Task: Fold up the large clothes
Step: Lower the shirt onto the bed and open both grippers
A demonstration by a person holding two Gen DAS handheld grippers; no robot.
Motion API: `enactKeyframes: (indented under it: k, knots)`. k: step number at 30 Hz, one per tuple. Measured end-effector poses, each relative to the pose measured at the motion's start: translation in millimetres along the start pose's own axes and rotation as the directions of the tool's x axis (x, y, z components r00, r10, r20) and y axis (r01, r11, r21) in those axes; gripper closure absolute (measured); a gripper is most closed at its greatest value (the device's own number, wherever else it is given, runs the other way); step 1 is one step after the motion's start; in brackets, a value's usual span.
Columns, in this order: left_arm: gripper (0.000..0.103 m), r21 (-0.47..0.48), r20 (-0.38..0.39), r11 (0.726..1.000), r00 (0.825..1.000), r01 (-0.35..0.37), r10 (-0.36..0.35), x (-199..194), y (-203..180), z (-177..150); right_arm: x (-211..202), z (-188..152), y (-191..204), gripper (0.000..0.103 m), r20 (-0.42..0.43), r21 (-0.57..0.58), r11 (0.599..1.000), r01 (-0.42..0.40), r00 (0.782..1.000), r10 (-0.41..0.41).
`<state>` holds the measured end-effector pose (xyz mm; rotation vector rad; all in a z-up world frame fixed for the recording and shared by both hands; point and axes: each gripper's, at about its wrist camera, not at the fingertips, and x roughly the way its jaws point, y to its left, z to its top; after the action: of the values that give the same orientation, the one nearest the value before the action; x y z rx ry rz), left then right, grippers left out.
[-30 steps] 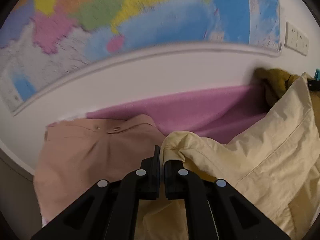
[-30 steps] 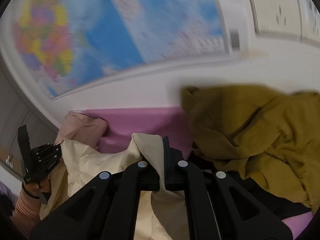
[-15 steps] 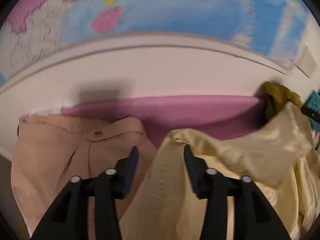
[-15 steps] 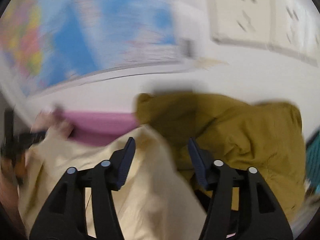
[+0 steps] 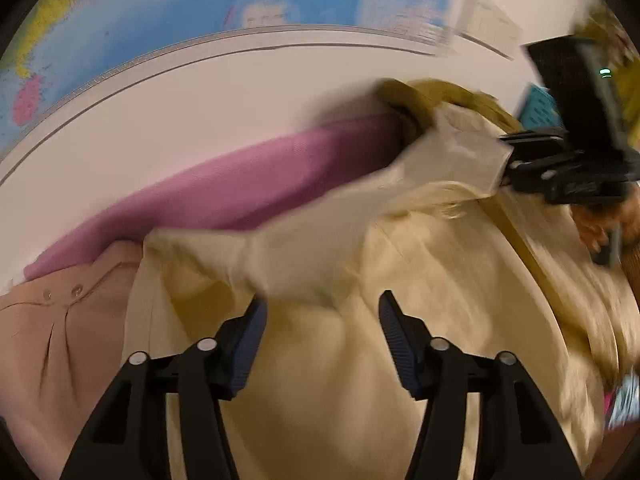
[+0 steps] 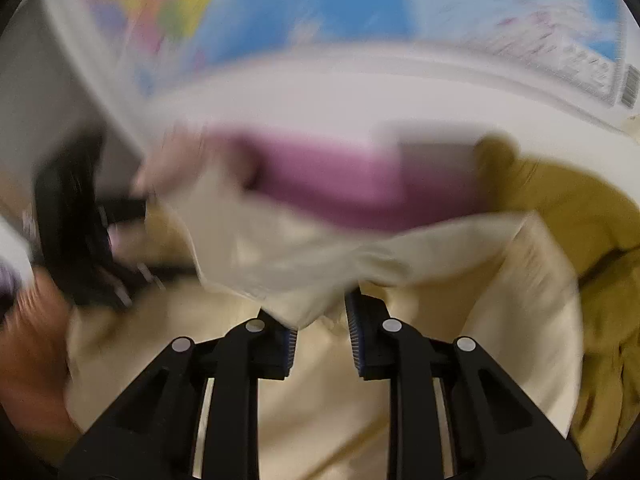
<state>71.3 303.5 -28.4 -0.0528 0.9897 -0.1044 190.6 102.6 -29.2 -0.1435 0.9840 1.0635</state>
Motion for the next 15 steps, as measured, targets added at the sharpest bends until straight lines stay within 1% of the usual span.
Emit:
enactKeyframes:
  k: [1,2,3,4,5,6,7,8,9,10,11,12,13,14,15]
  knots:
    - [0.049,-0.038,0.014,0.999,1.0,-0.013,0.014,4.0,5.4,9.9,-3.2,9.2,-8.4,0.082,0.049,0.054,0.999,0.007,0.999,-0.009]
    - [0.049,-0.11,0.041,0.994,0.999,-0.01,0.014,6.9,16.8,22.6,-7.7,20.5,-18.4,0.081,0.112,0.11,0.993,0.034,0.993,-0.047]
    - [0.049,-0.158,0.057,0.987,0.998,-0.015,0.025,7.5,25.5,28.9,-14.5,24.7,-26.7,0.067,0.156,0.16,0.985,0.069,0.983,-0.094]
    - [0.048,-0.223,0.069,0.975,0.997,-0.028,0.044,6.5,36.3,34.7,-19.8,23.8,-31.6,0.063,0.174,0.197,0.977,0.077,0.978,-0.112]
    - [0.045,-0.311,0.083,0.95,0.995,-0.028,0.057,3.7,50.9,38.4,-24.5,24.5,-34.7,0.06,0.175,0.214,0.974,0.068,0.979,-0.107]
    - [0.042,-0.368,0.092,0.929,0.994,-0.022,0.06,-0.9,61.0,37.4,-30.0,22.5,-34.5,0.054,0.179,0.217,0.973,0.073,0.977,-0.113]
    - [0.042,-0.395,0.098,0.918,0.993,-0.022,0.066,-6.1,66.0,33.8,-40.4,16.1,-30.7,0.049,0.181,0.204,0.975,0.091,0.975,-0.129]
    - [0.042,-0.404,0.102,0.914,0.992,-0.027,0.074,-13.3,69.1,28.9,-46.7,11.2,-24.6,0.045,0.178,0.185,0.978,0.097,0.975,-0.131]
    - [0.041,-0.376,0.11,0.926,0.99,-0.042,0.089,-25.4,67.1,20.8,-63.8,-6.0,-15.2,0.039,0.175,0.144,0.986,0.086,0.978,-0.111]
    - [0.039,-0.347,0.124,0.936,0.987,-0.052,0.1,-35.2,63.2,12.4,-74.2,-18.6,-8.2,0.036,0.171,0.111,0.99,0.089,0.979,-0.107]
    - [0.038,-0.317,0.137,0.946,0.984,-0.067,0.116,-44.2,59.6,4.7,-85.3,-34.9,-3.3,0.031,0.166,0.078,0.99,0.113,0.978,-0.125]
    - [0.034,-0.272,0.142,0.957,0.979,-0.102,0.144,-55.6,52.0,-7.8,-100.0,-57.1,6.6,0.027,0.157,0.036,0.986,0.16,0.974,-0.164]
    - [0.034,-0.235,0.144,0.964,0.976,-0.124,0.16,-62.0,44.5,-14.7,-113.8,-80.8,15.0,0.024,0.149,0.011,0.984,0.178,0.973,-0.177]
    - [0.034,-0.206,0.159,0.969,0.973,-0.135,0.169,-69.0,35.9,-23.3,-125.4,-104.7,21.8,0.021,0.141,0.001,0.985,0.172,0.975,-0.171]
    - [0.031,-0.167,0.182,0.976,0.968,-0.141,0.171,-80.5,26.4,-36.2,-136.0,-122.2,22.8,0.018,0.129,-0.002,0.985,0.173,0.977,-0.171]
